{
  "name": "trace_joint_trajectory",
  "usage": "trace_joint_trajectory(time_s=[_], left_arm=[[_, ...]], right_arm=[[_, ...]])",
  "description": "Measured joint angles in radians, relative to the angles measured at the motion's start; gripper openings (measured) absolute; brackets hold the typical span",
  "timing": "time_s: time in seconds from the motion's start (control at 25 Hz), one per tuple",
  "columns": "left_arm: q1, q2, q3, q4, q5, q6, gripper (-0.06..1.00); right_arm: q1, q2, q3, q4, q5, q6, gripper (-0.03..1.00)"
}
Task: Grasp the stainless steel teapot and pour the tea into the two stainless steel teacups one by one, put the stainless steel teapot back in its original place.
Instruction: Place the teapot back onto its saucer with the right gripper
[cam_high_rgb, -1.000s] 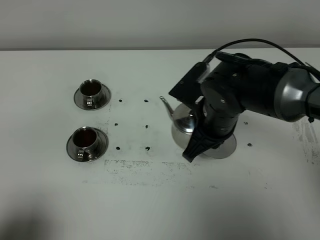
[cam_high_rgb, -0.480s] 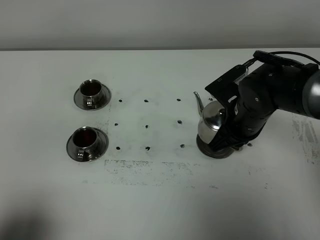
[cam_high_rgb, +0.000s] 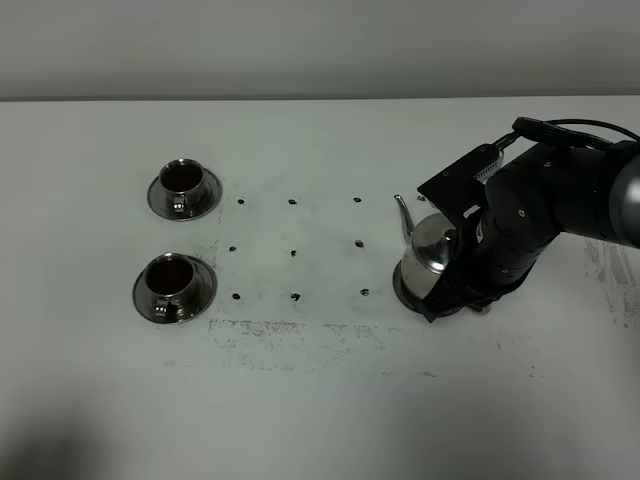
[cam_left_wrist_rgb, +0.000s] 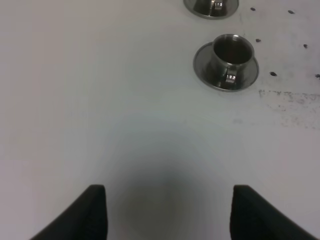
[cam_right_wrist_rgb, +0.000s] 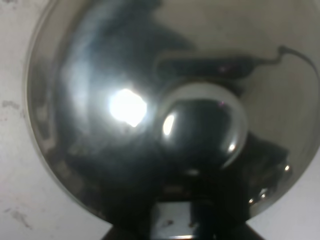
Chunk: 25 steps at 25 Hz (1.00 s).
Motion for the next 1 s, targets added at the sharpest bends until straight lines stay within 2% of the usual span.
trace_joint_trajectory(time_s=[1.0], left_arm=[[0.000,0.000,0.000,0.000,0.000,0.000,0.52]], right_arm=[[-0.003,0.021,0.008,0.001,-0.036,0.000,0.17]])
